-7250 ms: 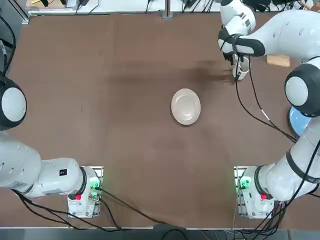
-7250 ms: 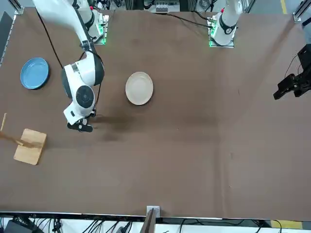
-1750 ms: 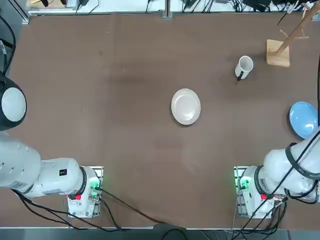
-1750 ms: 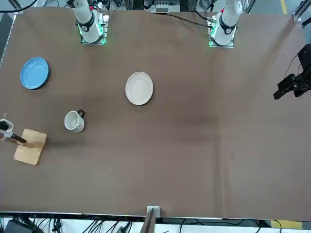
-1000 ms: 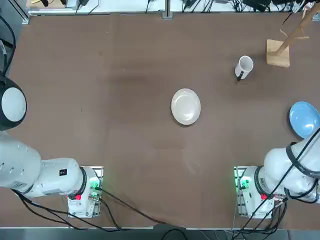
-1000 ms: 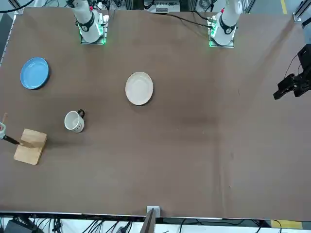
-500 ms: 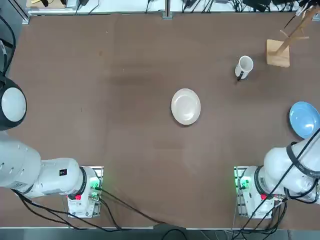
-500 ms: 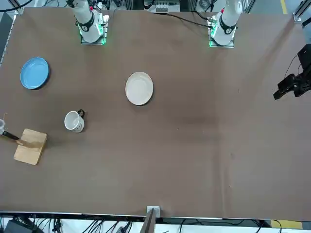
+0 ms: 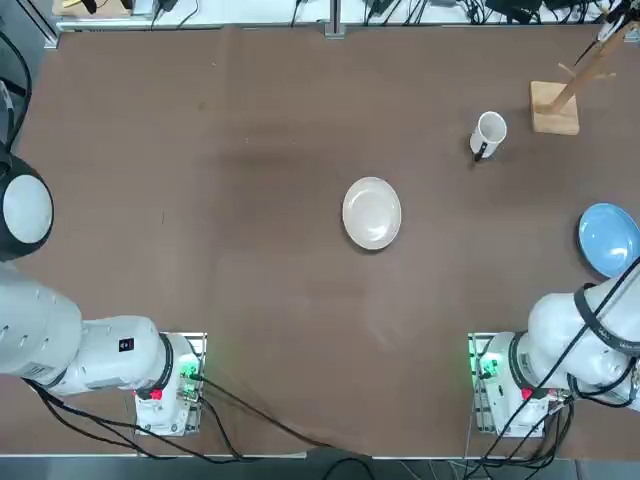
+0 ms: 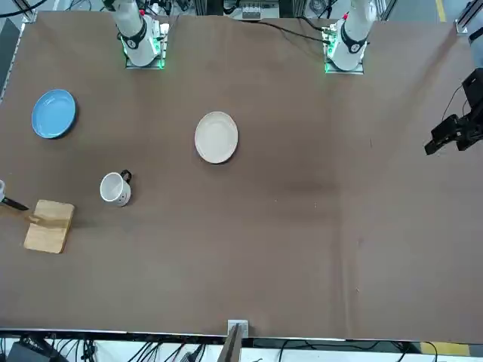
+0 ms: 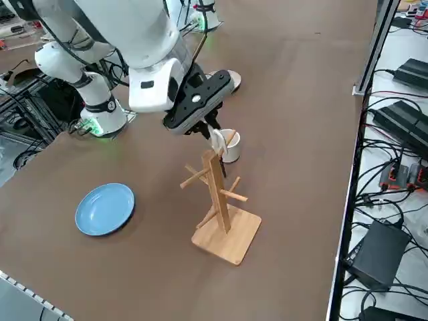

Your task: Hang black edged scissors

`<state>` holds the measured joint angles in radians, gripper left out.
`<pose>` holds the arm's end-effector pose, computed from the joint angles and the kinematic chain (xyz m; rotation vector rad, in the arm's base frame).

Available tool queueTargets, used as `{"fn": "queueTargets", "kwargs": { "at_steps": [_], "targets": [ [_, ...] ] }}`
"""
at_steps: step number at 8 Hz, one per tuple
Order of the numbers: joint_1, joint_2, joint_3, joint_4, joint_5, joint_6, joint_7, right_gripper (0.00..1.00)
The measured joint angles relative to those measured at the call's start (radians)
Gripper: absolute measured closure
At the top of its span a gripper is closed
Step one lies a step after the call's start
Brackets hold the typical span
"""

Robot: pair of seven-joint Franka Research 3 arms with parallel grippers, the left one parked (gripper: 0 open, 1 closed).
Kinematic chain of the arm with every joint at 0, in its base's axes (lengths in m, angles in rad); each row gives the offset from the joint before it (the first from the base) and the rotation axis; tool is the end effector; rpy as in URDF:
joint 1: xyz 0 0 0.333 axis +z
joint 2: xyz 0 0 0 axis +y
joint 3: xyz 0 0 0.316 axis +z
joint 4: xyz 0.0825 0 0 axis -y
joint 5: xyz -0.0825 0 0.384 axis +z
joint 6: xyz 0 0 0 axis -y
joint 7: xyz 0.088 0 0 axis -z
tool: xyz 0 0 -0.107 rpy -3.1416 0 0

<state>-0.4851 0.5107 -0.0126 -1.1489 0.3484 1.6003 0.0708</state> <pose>0.6316 -0.3001 0.5105 -2.6753 0.8098 -0.0209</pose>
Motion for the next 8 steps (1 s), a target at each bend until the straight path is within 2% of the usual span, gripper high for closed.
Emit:
{"fn": "queueTargets", "kwargs": {
  "at_steps": [4,5,8],
  "targets": [
    [-0.017,0.024,0.0,0.0,0.0,0.001,-0.03,0.86],
    [-0.017,0.025,0.001,0.0,0.0,0.002,-0.031,0.72],
    [-0.016,0.026,0.012,0.013,0.0,0.01,-0.031,0.2]
  ]
}}
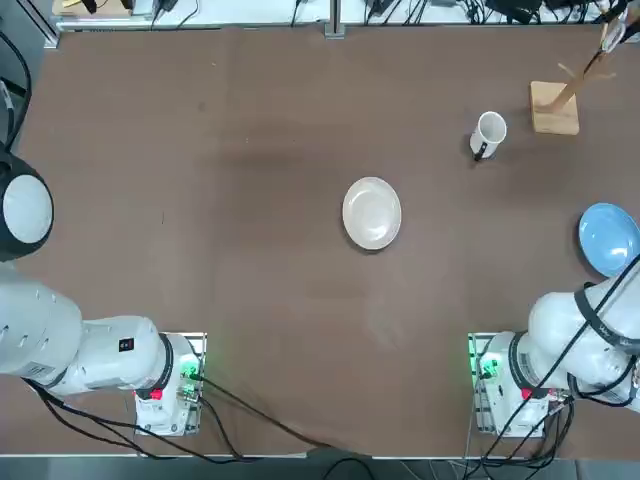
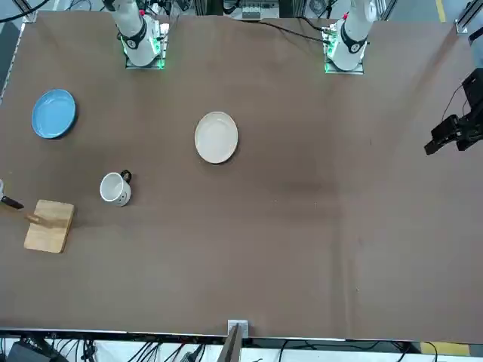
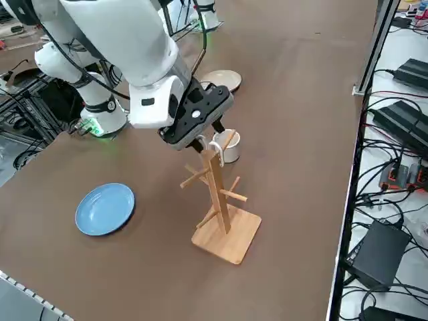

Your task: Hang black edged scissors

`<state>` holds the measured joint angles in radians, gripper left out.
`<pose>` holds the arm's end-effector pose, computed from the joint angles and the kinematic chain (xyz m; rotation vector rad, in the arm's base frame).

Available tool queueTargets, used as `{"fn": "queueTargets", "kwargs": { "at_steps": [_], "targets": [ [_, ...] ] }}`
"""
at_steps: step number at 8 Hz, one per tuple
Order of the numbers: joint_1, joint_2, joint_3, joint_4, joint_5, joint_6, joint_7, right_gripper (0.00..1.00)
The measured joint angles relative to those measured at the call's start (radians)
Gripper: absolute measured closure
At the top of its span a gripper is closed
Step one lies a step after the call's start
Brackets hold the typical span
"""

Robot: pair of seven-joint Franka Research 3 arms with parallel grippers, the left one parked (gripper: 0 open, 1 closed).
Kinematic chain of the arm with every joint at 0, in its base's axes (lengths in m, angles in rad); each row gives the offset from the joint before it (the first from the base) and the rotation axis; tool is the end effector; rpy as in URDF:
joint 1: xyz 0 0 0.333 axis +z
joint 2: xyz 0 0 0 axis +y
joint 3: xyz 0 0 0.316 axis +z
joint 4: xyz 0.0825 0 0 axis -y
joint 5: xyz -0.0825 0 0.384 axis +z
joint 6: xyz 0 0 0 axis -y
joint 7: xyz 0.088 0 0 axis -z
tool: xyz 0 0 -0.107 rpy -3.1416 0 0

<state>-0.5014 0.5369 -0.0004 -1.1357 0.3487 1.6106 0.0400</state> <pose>0.6349 -0.3079 0.4993 -2.6778 0.7797 -0.0279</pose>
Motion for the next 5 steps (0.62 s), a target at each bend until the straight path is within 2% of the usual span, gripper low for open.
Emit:
{"fn": "queueTargets", "kwargs": {
  "at_steps": [1,3,5],
  "targets": [
    [0.001,0.0,0.001,0.014,0.0,0.0,0.0,0.02],
    [0.014,-0.004,0.004,0.04,-0.001,-0.007,0.0,0.0],
    [0.061,-0.023,0.008,0.06,-0.056,-0.024,0.0,0.0]
  ]
}}
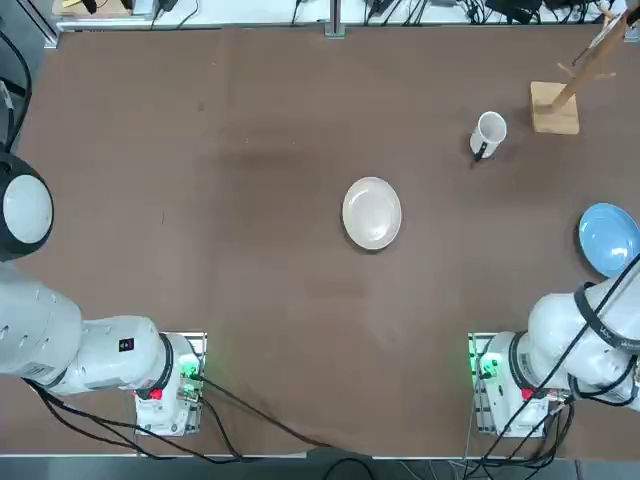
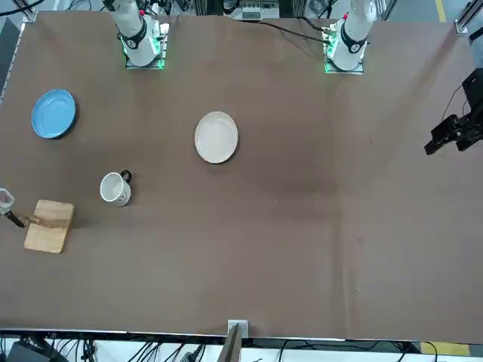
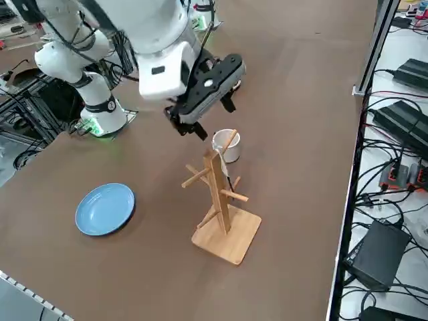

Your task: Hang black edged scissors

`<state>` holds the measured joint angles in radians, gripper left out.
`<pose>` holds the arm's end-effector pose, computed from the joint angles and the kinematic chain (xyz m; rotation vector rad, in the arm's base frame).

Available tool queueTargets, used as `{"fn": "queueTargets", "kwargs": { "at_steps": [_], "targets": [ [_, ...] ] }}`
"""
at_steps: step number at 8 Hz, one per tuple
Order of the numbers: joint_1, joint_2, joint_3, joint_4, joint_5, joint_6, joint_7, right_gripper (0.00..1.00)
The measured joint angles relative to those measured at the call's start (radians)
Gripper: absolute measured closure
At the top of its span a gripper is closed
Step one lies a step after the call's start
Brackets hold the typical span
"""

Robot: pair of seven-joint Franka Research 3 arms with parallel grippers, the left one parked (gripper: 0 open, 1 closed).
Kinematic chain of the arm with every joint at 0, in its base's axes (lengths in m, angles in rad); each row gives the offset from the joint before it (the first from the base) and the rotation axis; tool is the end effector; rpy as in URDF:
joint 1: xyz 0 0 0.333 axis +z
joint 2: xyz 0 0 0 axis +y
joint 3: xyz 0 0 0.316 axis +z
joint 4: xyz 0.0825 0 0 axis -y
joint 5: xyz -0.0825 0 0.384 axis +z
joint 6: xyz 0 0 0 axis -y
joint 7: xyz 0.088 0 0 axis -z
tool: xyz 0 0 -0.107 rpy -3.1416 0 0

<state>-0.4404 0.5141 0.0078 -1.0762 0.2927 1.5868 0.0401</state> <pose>0.6481 -0.2674 0.5399 -2.7678 0.6758 -0.0783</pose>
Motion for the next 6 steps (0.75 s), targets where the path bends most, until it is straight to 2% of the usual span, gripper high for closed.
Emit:
{"fn": "queueTargets", "kwargs": {
  "at_steps": [2,6],
  "targets": [
    [0.083,-0.049,0.004,0.01,-0.114,-0.05,0.002,0.0],
    [0.219,-0.164,0.006,0.014,-0.262,-0.176,0.007,0.0]
  ]
}}
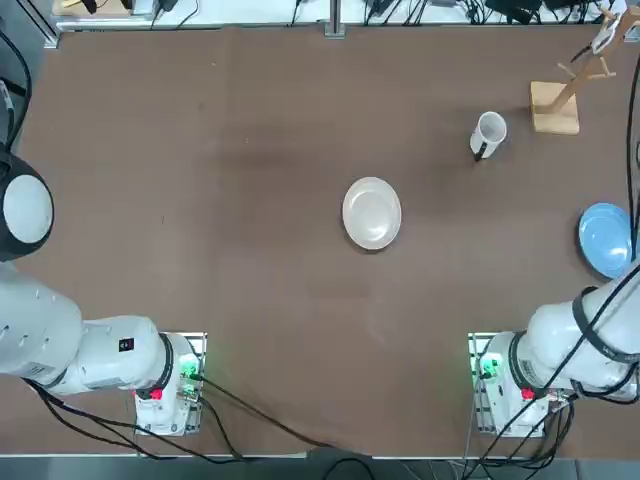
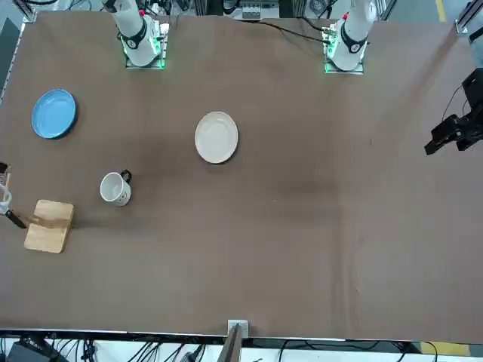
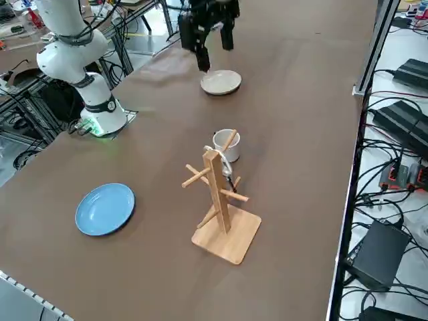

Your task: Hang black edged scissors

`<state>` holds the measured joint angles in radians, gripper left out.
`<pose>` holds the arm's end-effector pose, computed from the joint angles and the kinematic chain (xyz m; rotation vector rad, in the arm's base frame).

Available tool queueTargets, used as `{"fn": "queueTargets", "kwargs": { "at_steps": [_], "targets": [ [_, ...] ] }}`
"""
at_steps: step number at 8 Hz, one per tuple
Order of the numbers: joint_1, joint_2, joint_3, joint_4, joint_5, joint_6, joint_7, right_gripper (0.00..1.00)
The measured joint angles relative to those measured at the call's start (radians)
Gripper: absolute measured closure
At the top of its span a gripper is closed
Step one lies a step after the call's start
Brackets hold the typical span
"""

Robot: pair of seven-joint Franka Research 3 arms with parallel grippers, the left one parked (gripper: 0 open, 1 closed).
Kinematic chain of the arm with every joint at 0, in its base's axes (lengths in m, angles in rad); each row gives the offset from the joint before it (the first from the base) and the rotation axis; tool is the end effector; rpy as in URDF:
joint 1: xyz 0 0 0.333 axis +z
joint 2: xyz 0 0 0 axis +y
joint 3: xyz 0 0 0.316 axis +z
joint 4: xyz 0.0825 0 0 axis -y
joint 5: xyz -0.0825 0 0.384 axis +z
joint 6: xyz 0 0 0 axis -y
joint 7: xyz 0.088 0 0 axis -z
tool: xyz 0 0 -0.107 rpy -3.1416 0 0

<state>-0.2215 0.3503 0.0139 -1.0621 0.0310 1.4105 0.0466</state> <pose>0.6265 -0.1302 0.6365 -3.0819 0.3874 -0.0016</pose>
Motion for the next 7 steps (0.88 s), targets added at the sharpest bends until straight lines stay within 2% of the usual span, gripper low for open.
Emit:
{"fn": "queueTargets", "kwargs": {
  "at_steps": [3,4,7],
  "targets": [
    [0.069,-0.035,0.0,-0.008,-0.053,-0.098,0.001,0.0],
    [0.09,-0.053,0.001,-0.038,-0.066,-0.103,0.001,0.0],
    [0.139,-0.214,0.009,-0.285,-0.069,-0.032,0.001,0.0]
  ]
}}
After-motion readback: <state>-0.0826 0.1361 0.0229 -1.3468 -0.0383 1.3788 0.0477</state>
